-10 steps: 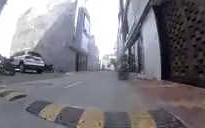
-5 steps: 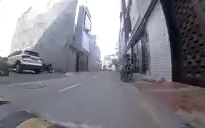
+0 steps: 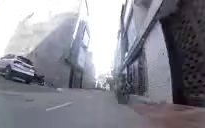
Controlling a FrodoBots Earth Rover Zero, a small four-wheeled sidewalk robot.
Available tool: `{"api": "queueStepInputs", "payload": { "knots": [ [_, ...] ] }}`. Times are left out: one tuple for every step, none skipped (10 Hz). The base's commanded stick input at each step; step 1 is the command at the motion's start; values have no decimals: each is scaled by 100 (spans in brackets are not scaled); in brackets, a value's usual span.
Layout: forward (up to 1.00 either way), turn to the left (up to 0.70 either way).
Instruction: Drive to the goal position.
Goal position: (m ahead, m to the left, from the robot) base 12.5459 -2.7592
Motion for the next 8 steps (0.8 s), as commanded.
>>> {"api": "queueStepInputs", "payload": {
  "knots": [
    [100, 0],
    [100, 0],
    [100, 0],
    [100, 0],
    [100, 0],
    [100, 0],
    [100, 0],
    [100, 0]
  ]
}}
